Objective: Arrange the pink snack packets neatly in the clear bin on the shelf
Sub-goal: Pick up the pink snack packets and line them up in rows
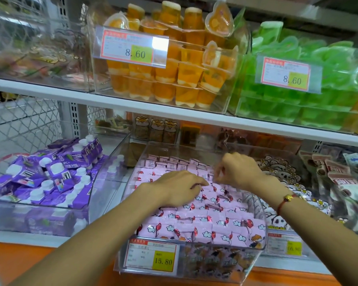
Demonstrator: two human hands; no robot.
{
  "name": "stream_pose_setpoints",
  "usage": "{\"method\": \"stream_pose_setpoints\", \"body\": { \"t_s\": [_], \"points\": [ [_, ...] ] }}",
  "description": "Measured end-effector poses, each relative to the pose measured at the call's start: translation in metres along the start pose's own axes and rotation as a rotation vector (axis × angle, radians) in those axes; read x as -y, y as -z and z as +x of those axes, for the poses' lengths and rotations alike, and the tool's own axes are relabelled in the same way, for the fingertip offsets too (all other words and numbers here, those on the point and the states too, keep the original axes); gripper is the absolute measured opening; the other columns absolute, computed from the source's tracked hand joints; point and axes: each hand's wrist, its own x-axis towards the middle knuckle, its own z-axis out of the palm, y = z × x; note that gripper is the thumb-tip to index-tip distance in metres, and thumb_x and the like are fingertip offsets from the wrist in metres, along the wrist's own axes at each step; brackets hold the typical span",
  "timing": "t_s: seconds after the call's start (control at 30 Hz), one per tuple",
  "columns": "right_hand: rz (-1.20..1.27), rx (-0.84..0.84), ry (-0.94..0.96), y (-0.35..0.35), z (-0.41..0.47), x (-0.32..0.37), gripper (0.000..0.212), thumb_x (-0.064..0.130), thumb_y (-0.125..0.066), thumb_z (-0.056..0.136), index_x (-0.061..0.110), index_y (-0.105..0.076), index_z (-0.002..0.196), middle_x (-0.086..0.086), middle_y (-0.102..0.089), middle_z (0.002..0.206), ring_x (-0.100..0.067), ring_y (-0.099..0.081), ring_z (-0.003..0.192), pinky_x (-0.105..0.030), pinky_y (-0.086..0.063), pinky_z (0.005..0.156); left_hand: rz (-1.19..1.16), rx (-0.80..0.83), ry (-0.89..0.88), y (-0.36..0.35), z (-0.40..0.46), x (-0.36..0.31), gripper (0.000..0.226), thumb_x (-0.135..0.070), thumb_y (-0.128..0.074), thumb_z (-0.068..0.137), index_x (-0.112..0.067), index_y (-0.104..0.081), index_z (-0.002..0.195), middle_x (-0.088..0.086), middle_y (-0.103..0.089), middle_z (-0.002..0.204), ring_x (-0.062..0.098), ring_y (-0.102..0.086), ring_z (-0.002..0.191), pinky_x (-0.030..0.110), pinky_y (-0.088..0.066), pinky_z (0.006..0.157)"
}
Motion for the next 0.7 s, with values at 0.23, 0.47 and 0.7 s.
{"method": "stream_pose_setpoints", "body": {
  "t_s": [0.23,0.47,0.7],
  "points": [
    [-0.087,0.050,0.037,-0.004,-0.003,0.000,0.020,0.040,-0.071,0.080,0.031,-0.071,0.098,0.006,-0.063,0.095,-0.016,-0.055,0.084,-0.027,-0.041,0.067,0.023,0.023,-0.053,0.000,0.002,-0.006,0.041,-0.037,-0.029,0.101,-0.036,-0.037,0.141,-0.004,-0.041,0.144,0.020,-0.039,0.126,0.037,-0.035,0.100],
    [-0.054,0.119,-0.018,-0.010,0.007,0.006,0.019,0.034,-0.071,0.082,0.026,-0.072,0.098,0.004,-0.067,0.104,-0.016,-0.058,0.089,-0.025,-0.040,0.069,0.133,0.113,-0.039,0.000,0.004,-0.005,0.043,-0.042,-0.023,0.101,-0.042,-0.035,0.142,-0.007,-0.025,0.155,0.019,-0.025,0.140,0.039,-0.018,0.113],
    [0.113,0.055,-0.004,-0.008,0.006,-0.004,0.010,0.024,-0.067,0.086,0.017,-0.074,0.087,0.001,-0.072,0.090,-0.016,-0.064,0.080,-0.028,-0.048,0.069,0.139,0.105,-0.051,-0.001,0.003,-0.006,0.043,-0.043,-0.022,0.101,-0.043,-0.035,0.142,-0.008,-0.028,0.154,0.018,-0.026,0.139,0.037,-0.019,0.111]
  ]
}}
